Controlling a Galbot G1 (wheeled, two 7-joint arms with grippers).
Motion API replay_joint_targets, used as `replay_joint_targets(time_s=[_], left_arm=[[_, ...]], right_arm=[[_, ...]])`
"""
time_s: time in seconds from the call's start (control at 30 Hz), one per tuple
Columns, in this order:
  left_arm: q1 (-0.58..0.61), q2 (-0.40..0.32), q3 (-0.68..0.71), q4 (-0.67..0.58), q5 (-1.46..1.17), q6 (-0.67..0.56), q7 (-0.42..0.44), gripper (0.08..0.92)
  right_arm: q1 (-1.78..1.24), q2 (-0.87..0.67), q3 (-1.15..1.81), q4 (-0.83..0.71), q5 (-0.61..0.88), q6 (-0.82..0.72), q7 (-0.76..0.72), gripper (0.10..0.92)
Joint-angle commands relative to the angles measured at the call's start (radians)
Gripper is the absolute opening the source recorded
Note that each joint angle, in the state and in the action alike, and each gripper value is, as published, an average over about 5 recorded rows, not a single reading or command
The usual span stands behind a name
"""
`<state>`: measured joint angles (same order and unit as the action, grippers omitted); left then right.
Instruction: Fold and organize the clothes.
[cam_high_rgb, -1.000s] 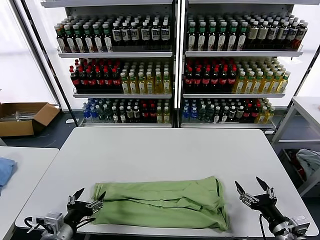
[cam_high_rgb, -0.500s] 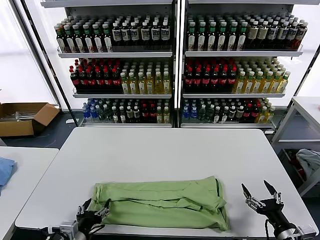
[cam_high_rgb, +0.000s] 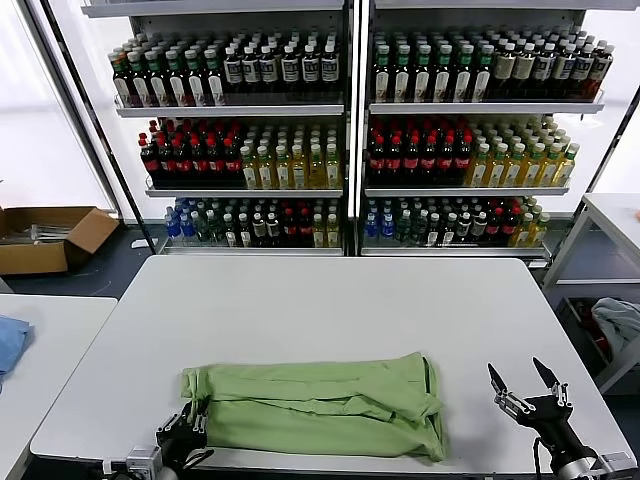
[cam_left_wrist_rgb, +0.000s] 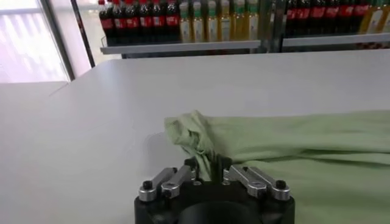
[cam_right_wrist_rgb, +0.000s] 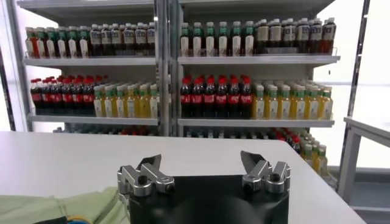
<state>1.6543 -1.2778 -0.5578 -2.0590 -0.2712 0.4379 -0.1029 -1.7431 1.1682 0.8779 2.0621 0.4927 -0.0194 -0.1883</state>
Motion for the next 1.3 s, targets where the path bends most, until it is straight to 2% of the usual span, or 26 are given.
replay_joint_targets(time_s=[0.03, 0.17, 0.27, 0.43, 0.53, 0.67, 0.77, 0.9, 1.03, 1.17, 1.3], left_arm=[[-0.009, 0.016, -0.022, -0.004, 0.006, -0.007, -0.001, 0.187], [-0.039, 0.096, -0.138, -0.037, -0.033, -0.011, 0.022, 0.102], [-0.057, 0.186, -0.265, -0.034, -0.076, -0.010, 0.066, 0.095], [-0.081, 0.361, -0.451, 0.084, -0.139, -0.028, 0.156, 0.095], [-0.101, 0.434, -0.519, 0.177, -0.146, -0.048, 0.201, 0.095], [-0.122, 0.496, -0.560, 0.247, -0.148, -0.065, 0.227, 0.095], [-0.127, 0.479, -0.541, 0.187, -0.159, -0.043, 0.223, 0.095], [-0.122, 0.360, -0.422, -0.038, -0.163, 0.023, 0.199, 0.095], [-0.104, 0.236, -0.216, -0.230, -0.164, 0.094, 0.165, 0.095], [-0.088, 0.172, -0.058, -0.274, -0.162, 0.113, 0.144, 0.095], [-0.111, 0.102, 0.007, -0.255, -0.160, 0.111, 0.131, 0.095]], right_arm=[[-0.002, 0.001, 0.003, 0.004, 0.002, 0.008, 0.001, 0.823], [-0.002, -0.002, 0.010, 0.008, 0.005, 0.008, 0.002, 0.823], [-0.002, -0.002, 0.012, 0.010, 0.008, 0.008, 0.002, 0.823], [0.005, 0.002, 0.004, 0.012, 0.008, 0.008, 0.005, 0.823], [0.012, 0.001, -0.001, 0.015, 0.008, 0.007, 0.008, 0.823], [0.014, -0.001, 0.000, 0.019, 0.009, 0.007, 0.012, 0.823], [0.010, 0.002, -0.002, 0.022, 0.009, 0.007, 0.015, 0.823], [0.008, 0.017, -0.020, 0.026, -0.004, 0.004, 0.019, 0.823], [0.003, 0.031, -0.028, 0.037, -0.023, 0.000, 0.022, 0.823], [-0.002, 0.036, -0.020, 0.044, -0.037, -0.014, 0.029, 0.823], [-0.005, 0.047, -0.016, 0.048, -0.040, -0.018, 0.032, 0.823]])
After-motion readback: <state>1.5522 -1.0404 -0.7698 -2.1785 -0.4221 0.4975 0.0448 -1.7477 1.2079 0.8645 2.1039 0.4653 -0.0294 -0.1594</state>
